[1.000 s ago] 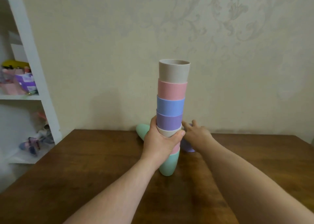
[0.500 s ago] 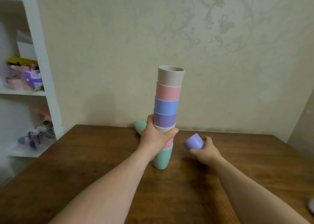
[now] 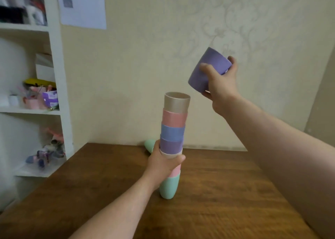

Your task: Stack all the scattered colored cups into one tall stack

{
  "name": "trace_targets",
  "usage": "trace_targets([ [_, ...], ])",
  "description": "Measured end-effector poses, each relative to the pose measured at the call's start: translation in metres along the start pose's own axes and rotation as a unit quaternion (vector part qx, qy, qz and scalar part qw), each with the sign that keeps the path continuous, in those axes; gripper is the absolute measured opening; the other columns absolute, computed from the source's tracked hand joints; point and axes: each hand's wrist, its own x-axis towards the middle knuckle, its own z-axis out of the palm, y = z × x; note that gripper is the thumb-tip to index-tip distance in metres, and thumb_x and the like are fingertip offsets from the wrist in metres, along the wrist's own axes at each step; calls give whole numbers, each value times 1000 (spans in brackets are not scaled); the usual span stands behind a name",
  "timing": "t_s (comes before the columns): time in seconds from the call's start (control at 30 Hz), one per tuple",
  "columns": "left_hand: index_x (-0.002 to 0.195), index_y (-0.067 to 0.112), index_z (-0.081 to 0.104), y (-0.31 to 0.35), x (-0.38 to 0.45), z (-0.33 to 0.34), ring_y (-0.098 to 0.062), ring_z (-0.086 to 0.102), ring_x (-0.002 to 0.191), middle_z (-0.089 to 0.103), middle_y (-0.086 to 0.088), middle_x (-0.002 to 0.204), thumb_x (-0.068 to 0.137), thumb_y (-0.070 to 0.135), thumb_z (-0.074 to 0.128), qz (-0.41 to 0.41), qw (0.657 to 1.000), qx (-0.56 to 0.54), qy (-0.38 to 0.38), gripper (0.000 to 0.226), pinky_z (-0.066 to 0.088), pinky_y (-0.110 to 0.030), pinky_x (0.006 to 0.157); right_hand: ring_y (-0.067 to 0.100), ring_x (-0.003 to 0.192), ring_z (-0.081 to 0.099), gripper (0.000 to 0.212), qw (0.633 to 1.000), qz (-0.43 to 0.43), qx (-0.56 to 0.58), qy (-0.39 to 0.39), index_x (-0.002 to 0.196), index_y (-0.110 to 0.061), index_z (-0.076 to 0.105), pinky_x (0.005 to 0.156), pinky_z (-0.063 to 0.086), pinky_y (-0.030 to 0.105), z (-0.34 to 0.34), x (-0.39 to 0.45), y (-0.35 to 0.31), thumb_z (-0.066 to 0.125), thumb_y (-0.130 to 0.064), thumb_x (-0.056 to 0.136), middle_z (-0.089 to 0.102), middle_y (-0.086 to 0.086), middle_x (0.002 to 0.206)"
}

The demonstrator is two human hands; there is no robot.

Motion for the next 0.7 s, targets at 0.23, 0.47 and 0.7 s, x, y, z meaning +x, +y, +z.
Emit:
trace_targets([
  [0.23, 133, 36, 53, 4, -4, -1, -5, 70, 101, 71, 15, 115, 77, 23, 97, 8, 1000, 9, 3, 73, 54, -29, 84, 21, 99, 72, 76, 995, 16, -67, -71, 145, -38, 37, 67, 58, 35, 19, -20, -2, 85, -30, 87, 65, -1, 129],
  [0.47, 139, 36, 52, 1, -3, 1, -13, 72, 109, 73, 12, 121, 74, 27, 99, 15, 1000, 4, 2, 81, 59, -42, 101, 26, 108, 74, 85, 993, 10, -69, -98, 148, -40, 36, 72, 63, 40, 21, -18, -1, 90, -30, 84, 65, 3, 127],
  [0.7, 139, 37, 51, 1, -3, 3, -8, 68, 110, 68, 17, 123, 77, 27, 97, 32, 999, -3, 3, 78, 53, -35, 97, 24, 113, 70, 89, 979, -1, -124, -163, 151, -35, 36, 91, 64, 42, 28, -33, 41, 92, -33, 82, 65, 1, 128],
])
